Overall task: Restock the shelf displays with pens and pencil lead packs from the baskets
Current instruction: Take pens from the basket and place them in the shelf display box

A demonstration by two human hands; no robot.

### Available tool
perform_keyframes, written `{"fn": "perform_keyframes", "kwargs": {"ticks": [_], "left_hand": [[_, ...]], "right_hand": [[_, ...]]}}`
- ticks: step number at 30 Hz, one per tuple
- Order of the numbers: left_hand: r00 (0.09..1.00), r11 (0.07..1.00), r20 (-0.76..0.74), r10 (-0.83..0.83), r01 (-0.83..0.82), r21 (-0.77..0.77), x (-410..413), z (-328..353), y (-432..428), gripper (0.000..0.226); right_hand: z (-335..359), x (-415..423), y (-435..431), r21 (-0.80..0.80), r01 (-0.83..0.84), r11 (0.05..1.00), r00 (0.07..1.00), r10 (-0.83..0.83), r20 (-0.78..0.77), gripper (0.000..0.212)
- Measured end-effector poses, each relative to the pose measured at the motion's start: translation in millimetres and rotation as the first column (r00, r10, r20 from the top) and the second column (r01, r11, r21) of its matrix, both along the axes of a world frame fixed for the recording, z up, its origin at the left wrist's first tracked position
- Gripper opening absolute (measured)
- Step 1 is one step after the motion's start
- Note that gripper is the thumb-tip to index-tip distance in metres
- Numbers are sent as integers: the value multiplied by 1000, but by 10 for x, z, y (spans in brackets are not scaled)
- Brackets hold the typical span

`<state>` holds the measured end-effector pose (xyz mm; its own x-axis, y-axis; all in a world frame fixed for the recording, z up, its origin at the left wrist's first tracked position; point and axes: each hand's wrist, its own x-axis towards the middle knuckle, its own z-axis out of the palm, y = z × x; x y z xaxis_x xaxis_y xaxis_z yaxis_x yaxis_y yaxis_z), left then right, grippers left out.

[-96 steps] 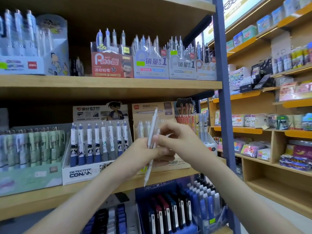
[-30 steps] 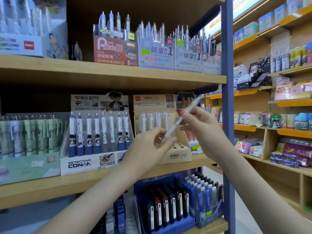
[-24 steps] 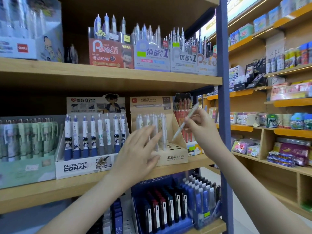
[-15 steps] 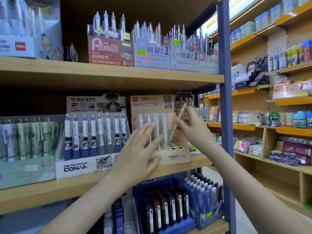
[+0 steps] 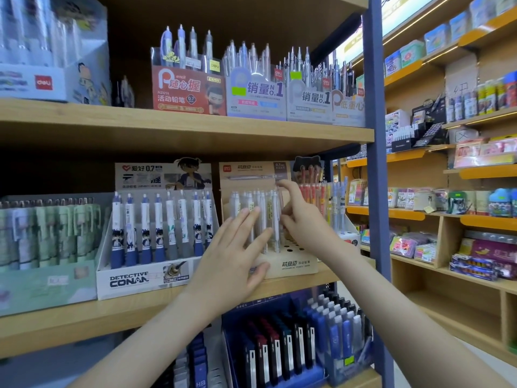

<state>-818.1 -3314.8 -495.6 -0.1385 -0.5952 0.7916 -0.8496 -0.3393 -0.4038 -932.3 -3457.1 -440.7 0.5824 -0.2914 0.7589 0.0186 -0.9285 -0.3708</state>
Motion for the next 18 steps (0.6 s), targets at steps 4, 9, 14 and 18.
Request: {"fn": "perform_keyframes", "kwargs": {"ticks": [4,9,14,18], "left_hand": [[1000,1000,1,8,-8,2,7,-7,-6,55],[999,999,30,38,-38,6,25,-3,-8,55],[998,999,39,47,-47,8,34,-2,-5,55],[999,999,25,30,-31,16,45,-4,-18,56]], "right_hand": [[-47,10,-29,30,36,999,999,-36,-25,73],[-55,-18,-55,81,-6,997,999,10,-49,67],[-125,21,-94,21,42,999,999,-42,29,70],[-127,16,-86,15,41,999,999,-41,7,71]]}}
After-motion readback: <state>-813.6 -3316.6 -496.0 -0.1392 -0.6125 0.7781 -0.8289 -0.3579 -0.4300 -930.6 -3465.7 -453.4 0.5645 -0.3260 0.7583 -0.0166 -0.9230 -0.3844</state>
